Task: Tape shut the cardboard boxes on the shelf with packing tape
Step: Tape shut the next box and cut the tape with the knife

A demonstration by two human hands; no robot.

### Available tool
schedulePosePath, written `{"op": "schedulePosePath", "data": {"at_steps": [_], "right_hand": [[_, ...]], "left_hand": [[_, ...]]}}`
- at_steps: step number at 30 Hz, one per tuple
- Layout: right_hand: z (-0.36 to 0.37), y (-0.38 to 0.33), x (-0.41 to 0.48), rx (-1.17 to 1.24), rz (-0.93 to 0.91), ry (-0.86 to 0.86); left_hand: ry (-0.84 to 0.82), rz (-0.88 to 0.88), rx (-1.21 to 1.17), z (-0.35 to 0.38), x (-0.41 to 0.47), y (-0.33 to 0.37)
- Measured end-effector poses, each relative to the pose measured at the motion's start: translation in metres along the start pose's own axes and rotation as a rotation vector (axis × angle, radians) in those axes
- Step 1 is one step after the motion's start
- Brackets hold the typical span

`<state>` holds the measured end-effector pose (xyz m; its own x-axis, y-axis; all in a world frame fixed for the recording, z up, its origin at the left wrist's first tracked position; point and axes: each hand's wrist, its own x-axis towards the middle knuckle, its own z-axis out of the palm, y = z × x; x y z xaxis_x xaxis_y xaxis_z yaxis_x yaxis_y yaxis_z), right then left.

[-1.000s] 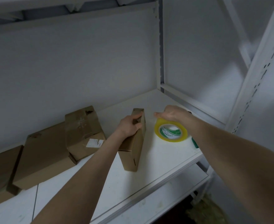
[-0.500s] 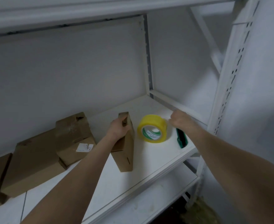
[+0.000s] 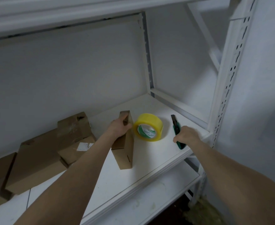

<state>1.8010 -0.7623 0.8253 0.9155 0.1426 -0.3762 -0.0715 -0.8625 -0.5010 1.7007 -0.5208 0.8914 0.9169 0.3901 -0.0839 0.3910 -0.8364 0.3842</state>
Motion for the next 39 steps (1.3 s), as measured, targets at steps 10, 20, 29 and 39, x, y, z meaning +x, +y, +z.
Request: {"op": "schedulePosePath", "data": {"at_steps": [10, 20, 29, 39], "right_hand": [[-0.036, -0.096, -0.045, 0.308, -0.517, 0.357], [-0.035, -0.119, -0.031, 0.403, -0.611, 0.079], [-0.001, -0.13, -0.005, -0.211, -0.47, -0.014], [-0.02, -0.113, 0.017, -0.102, -0.412, -0.236]], "left_hand": [[0.23, 0.211, -0.378, -0.033, -0.019, 0.074], [0.28, -0.082, -0.455, -0.038, -0.014, 0.05], [0.167, -0.013, -0.128, -0.003, -0.03, 0.033], [0.03, -0.083, 0.007, -0.017, -0.013, 0.024]]}}
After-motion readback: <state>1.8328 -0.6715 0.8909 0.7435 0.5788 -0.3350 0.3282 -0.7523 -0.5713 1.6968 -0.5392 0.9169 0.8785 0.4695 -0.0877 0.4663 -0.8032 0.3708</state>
